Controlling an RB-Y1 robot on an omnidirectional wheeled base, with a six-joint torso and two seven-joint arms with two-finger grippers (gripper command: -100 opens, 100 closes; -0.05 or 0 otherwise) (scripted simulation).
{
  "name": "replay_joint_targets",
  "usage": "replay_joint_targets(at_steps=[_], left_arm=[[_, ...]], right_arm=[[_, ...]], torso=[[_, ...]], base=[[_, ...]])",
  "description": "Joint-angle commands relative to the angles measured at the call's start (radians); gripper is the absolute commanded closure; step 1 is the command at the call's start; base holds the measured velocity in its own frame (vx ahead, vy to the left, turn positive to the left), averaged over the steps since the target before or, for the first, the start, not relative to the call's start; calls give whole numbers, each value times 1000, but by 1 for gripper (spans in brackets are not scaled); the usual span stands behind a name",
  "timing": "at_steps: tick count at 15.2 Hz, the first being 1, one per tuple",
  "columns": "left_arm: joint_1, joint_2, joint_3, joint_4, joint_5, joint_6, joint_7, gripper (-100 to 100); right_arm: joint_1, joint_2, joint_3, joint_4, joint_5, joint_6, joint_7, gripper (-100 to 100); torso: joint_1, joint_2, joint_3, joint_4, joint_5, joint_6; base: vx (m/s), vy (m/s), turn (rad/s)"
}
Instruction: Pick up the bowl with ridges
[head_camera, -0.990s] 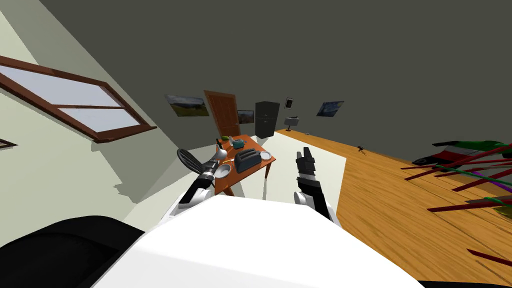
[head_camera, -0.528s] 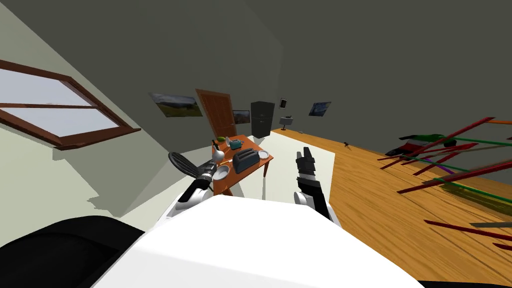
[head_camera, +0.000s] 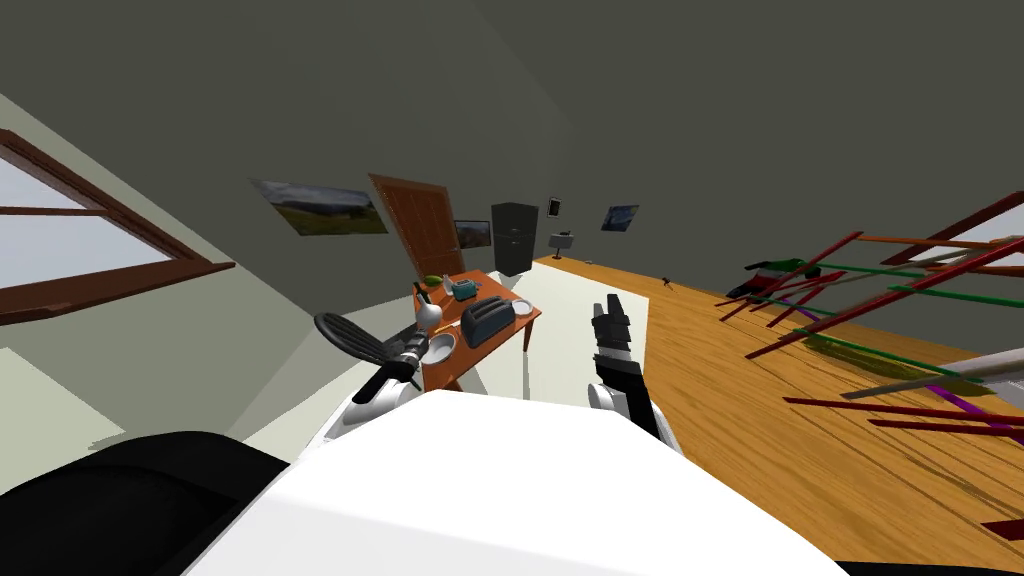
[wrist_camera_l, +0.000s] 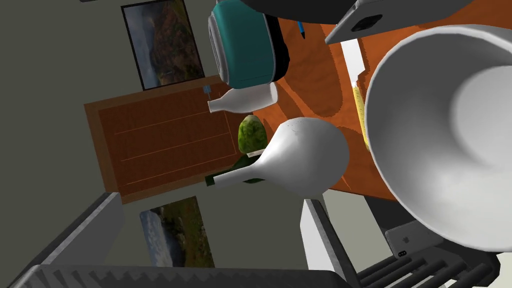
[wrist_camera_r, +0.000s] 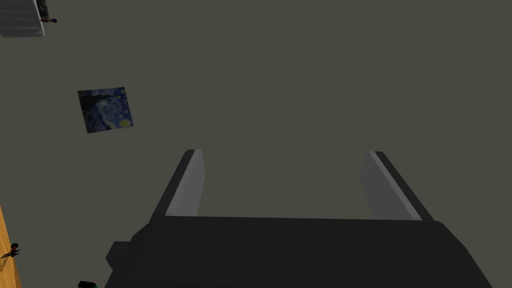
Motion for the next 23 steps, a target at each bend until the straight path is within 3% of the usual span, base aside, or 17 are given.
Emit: replay_joint_targets(at_steps=[1, 7, 14, 20, 23], left_arm=[[-5, -4, 10, 14, 5, 50, 2, -100], [-6, -9, 34, 42, 23, 145, 9, -100], [-8, -27, 81, 97, 58, 312, 24, -100], [-10, -38, 103, 121, 74, 404, 30, -100], [-12, -50, 122, 144, 89, 477, 37, -100]], right_arm=[[0, 0, 0, 0, 0, 0, 0, 0], [0, 0, 0, 0, 0, 0, 0, 0], [0, 0, 0, 0, 0, 0, 0, 0], [0, 0, 0, 0, 0, 0, 0, 0], [0, 0, 0, 0, 0, 0, 0, 0]], torso=[[0, 0, 0, 0, 0, 0], [0, 0, 0, 0, 0, 0], [0, 0, 0, 0, 0, 0], [0, -1, 0, 0, 0, 0], [-1, -2, -1, 0, 0, 0]], base=[[-34, 53, -184], [-34, 44, -134], [-37, 48, -174], [-34, 42, -146], [-20, 31, -155]])
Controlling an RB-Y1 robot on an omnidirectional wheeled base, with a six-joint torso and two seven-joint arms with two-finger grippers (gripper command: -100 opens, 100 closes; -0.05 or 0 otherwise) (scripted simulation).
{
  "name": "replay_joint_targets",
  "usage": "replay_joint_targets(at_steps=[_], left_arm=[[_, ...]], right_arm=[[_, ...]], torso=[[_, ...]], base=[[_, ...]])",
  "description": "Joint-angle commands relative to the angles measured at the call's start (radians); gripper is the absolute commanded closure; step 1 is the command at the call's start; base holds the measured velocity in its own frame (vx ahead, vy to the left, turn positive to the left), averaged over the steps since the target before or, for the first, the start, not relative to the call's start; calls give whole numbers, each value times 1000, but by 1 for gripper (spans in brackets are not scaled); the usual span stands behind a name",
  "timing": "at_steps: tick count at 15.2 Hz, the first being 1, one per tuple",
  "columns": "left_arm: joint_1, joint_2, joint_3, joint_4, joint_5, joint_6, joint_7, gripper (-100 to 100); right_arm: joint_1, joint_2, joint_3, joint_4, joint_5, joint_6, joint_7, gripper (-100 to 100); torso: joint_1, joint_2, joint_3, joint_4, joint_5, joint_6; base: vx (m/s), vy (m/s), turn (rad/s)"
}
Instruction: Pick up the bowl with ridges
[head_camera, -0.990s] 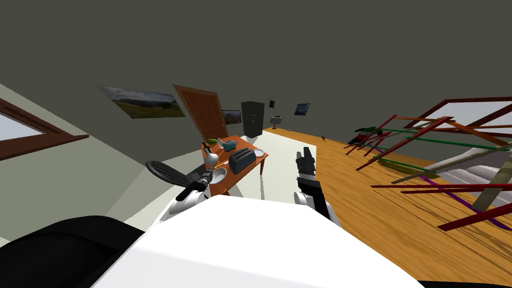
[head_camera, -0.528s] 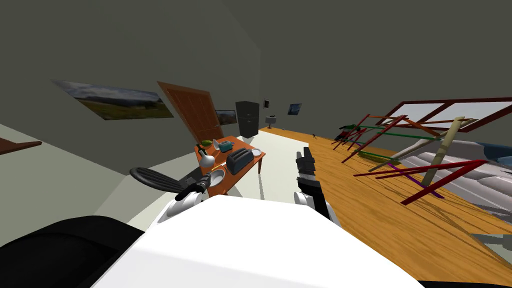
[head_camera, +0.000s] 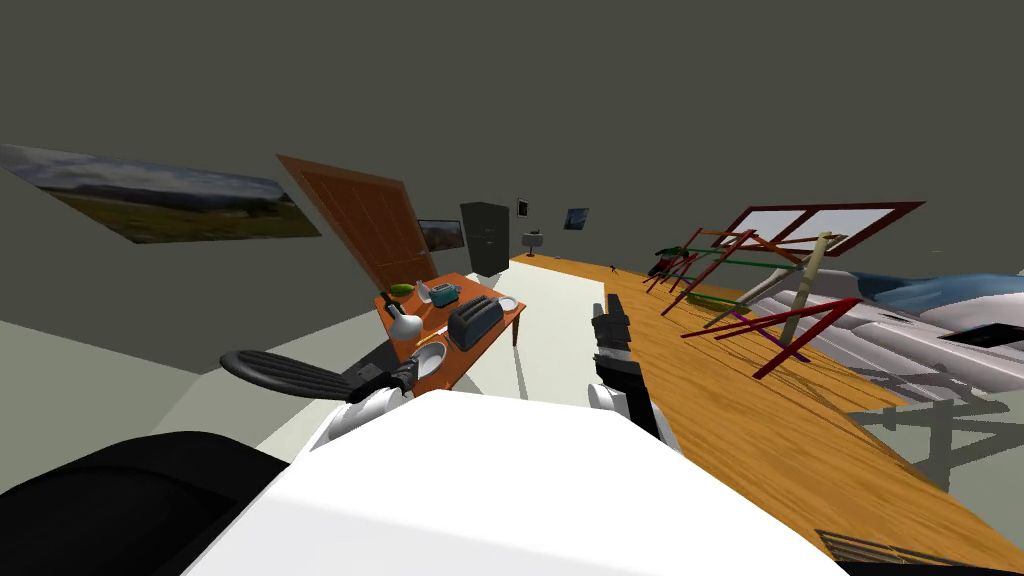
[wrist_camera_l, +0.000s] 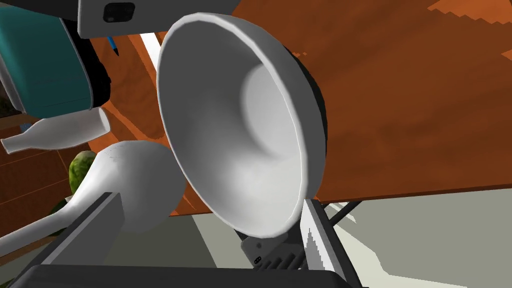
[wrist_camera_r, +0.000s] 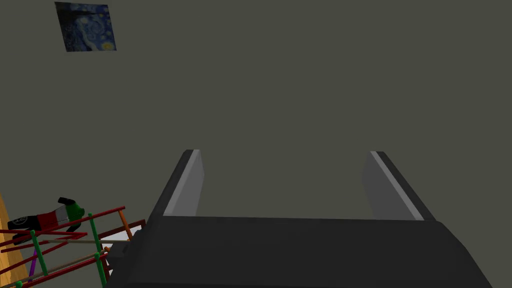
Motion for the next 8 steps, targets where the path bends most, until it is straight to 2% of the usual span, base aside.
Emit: replay_joint_targets(at_steps=[1, 2, 3, 5, 7, 8], left_arm=[[-4, -5, 7, 15, 5, 31, 2, -100], [-5, -10, 16, 25, 12, 65, 5, -100], [-5, -10, 16, 25, 12, 65, 5, -100], [-8, -22, 32, 44, 25, 119, 10, -100], [-10, -27, 39, 52, 30, 153, 12, -100], [-10, -27, 39, 52, 30, 153, 12, -100]], right_arm=[[0, 0, 0, 0, 0, 0, 0, 0], [0, 0, 0, 0, 0, 0, 0, 0], [0, 0, 0, 0, 0, 0, 0, 0], [0, 0, 0, 0, 0, 0, 0, 0], [0, 0, 0, 0, 0, 0, 0, 0], [0, 0, 0, 0, 0, 0, 0, 0]], torso=[[0, 0, 0, 0, 0, 0], [0, 0, 0, 0, 0, 0], [1, 0, 0, 0, 0, 0], [1, 0, 0, 0, 0, 0], [1, 0, 0, 0, 0, 0], [1, 0, 0, 0, 0, 0]], base=[[-22, 41, -139], [-24, 46, -151], [-26, 44, -125], [-27, 45, -188], [-17, 49, -158], [-8, 43, -93]])
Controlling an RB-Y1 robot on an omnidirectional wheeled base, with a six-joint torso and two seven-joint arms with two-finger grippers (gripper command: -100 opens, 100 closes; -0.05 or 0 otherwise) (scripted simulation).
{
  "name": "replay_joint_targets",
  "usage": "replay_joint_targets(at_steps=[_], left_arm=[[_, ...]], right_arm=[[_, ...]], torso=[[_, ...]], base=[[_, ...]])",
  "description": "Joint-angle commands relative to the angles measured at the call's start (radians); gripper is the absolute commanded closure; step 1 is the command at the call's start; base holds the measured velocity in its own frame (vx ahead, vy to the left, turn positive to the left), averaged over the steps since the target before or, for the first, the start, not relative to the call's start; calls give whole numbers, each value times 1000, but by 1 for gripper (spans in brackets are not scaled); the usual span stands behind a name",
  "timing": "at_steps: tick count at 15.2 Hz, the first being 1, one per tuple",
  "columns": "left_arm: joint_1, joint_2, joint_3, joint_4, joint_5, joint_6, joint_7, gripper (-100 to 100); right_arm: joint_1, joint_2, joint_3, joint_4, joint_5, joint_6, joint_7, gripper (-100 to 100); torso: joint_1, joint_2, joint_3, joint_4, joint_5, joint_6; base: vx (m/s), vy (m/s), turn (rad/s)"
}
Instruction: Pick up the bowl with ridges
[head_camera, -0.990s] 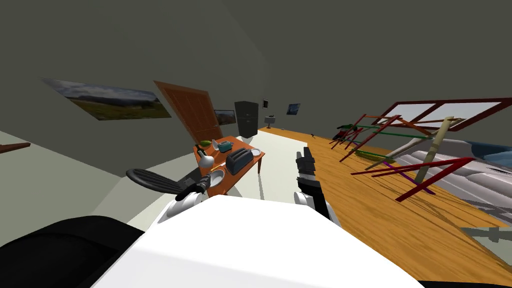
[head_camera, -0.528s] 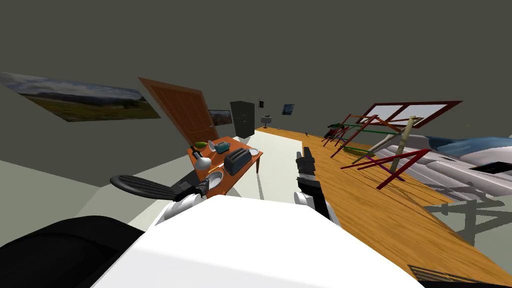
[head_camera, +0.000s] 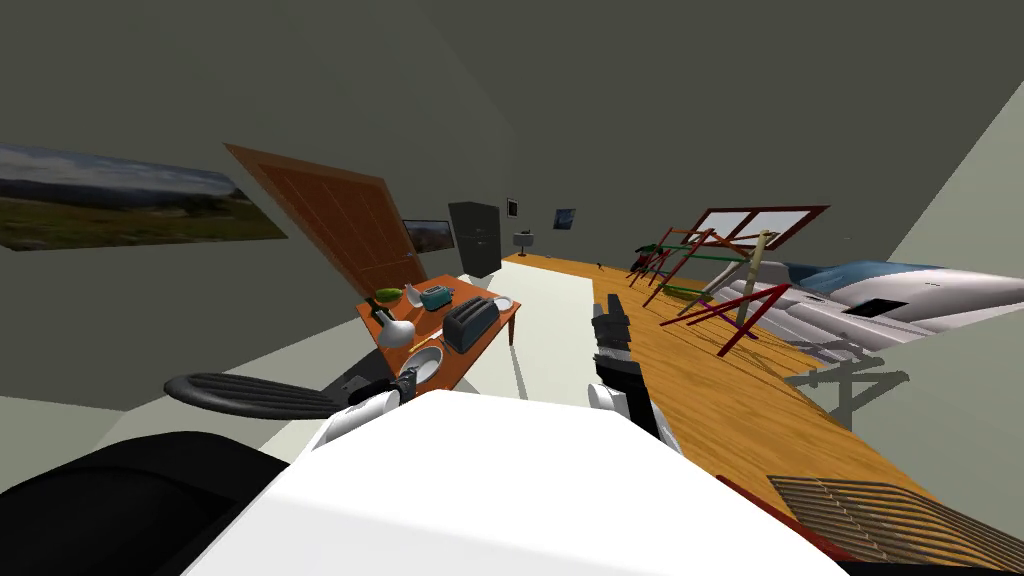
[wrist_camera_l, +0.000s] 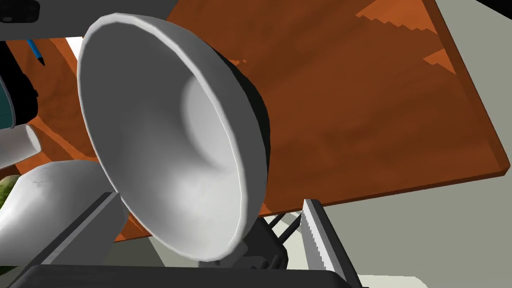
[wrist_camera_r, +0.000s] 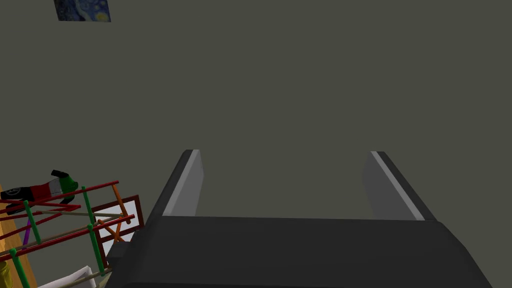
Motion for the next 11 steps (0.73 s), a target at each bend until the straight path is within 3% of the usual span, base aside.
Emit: replay_joint_targets(at_steps=[1, 5, 6, 7, 11], left_arm=[[-3, -7, 9, 10, 7, 38, 4, -100], [-8, -20, 26, 29, 20, 103, 9, -100], [-5, -18, 21, 20, 15, 87, 9, -100], [-20, -19, 16, 56, 7, 66, 9, -100], [-43, -21, 7, 109, -6, 28, 9, -100]], right_arm=[[0, 0, 0, 0, 0, 0, 0, 0], [0, 0, 0, 0, 0, 0, 0, 0], [0, 0, 0, 0, 0, 0, 0, 0], [0, 0, 0, 0, 0, 0, 0, 0], [0, 0, 0, 0, 0, 0, 0, 0]], torso=[[0, 0, 0, 0, 0, 0], [0, -1, 0, 0, 0, 0], [0, -1, 0, 0, 0, 0], [-1, -1, -1, 0, 0, 0], [-2, -2, -1, -1, 0, 0]], base=[[-7, 36, -114], [-7, 47, -165], [-1, 28, -44], [5, 18, -1], [11, 16, -1]])
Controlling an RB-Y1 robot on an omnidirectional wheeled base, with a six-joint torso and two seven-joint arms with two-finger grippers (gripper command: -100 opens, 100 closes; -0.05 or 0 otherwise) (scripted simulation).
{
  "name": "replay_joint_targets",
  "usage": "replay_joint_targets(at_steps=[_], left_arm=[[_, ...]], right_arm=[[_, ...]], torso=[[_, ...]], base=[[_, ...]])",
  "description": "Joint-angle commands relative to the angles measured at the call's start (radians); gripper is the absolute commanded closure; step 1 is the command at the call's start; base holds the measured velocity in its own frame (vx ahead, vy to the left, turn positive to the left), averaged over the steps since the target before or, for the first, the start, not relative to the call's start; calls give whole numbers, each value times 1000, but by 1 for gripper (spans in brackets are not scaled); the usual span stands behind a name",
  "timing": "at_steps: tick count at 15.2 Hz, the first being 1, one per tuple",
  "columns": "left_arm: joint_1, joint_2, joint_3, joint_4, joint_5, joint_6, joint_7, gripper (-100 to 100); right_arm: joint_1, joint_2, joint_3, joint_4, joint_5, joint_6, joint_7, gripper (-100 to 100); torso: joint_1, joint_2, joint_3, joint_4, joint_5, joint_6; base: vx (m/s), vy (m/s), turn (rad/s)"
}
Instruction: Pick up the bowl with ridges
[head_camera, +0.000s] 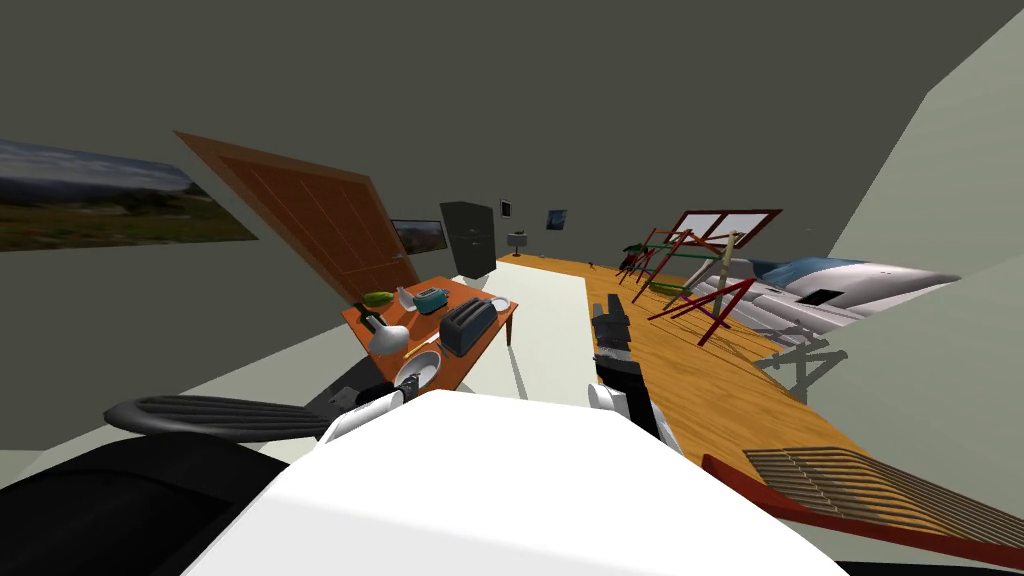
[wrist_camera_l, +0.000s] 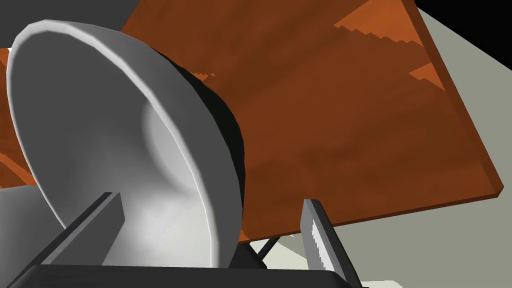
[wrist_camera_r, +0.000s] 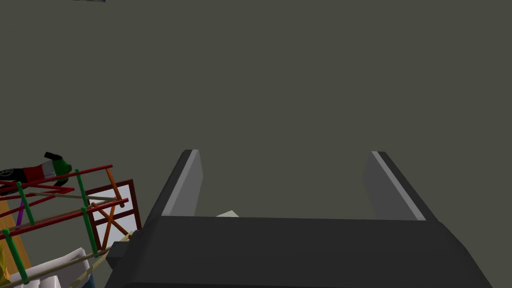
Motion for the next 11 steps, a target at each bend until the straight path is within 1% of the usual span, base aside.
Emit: replay_joint_targets(at_steps=[1, 2, 6, 7, 8, 10, 11], left_arm=[[0, 0, 0, 0, 0, 0, 0, -100], [-1, 0, -1, 4, -1, -5, 0, 100], [-1, -1, -1, 4, 0, -4, 1, 100], [11, 0, 4, -26, 6, 17, 0, 100], [15, 0, 6, -35, 9, 23, 0, 100], [30, 1, 12, -69, 18, 49, -1, 100], [23, 0, 9, -52, 12, 33, 0, 100]], right_arm=[[0, 0, 0, 0, 0, 0, 0, 0], [0, 0, 0, 0, 0, 0, 0, 0], [0, 0, 0, 0, 0, 0, 0, 0], [0, 0, 0, 0, 0, 0, 0, 0], [0, 0, 0, 0, 0, 0, 0, 0], [0, 0, 0, 0, 0, 0, 0, 0], [0, 0, 0, 0, 0, 0, 0, 0]], torso=[[0, 0, 0, 0, 0, 0], [0, 0, 0, 0, 0, 0], [-1, 0, 0, 0, -1, 0], [-2, 1, 0, 0, -1, 0], [-2, 1, 1, 0, -2, 0], [-4, 2, 1, 1, -2, 0], [-4, 2, 2, 1, -2, 0]], base=[[7, 9, -2], [0, 0, 0], [0, 0, 0], [-7, -9, -4], [-11, -16, -1], [-12, -22, 3], [-7, -13, 5]])
